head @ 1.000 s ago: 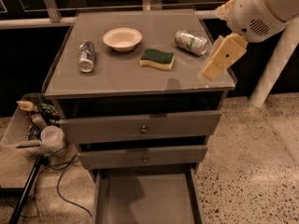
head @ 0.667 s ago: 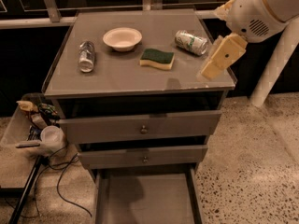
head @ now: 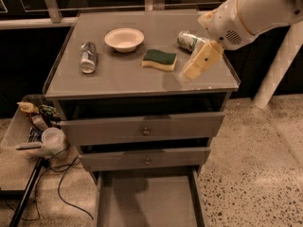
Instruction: Place sponge into bottom drawer
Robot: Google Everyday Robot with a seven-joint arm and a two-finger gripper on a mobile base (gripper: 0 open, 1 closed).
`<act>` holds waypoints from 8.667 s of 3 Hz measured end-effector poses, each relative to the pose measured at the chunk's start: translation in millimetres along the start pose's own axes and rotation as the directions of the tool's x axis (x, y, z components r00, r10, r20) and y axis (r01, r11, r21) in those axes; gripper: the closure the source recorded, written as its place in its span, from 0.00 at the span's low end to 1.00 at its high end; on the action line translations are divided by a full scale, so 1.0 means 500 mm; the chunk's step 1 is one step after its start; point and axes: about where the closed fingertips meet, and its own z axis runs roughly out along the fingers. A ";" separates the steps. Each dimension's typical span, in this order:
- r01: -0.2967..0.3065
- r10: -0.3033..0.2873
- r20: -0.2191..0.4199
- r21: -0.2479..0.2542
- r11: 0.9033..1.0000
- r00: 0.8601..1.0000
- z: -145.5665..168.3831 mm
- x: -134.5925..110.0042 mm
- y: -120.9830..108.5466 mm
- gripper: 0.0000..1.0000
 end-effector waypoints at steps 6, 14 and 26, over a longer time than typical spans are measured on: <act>0.002 -0.002 -0.020 -0.011 1.000 1.000 0.238 0.002 -0.151 0.00; -0.102 0.091 -0.080 -0.146 0.984 0.993 0.403 0.075 -0.142 0.00; -0.141 0.152 -0.163 0.073 0.987 0.975 0.085 0.113 0.127 1.00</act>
Offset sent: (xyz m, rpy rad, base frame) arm 0.0655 0.0247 -0.0306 0.0141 -0.0276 0.0207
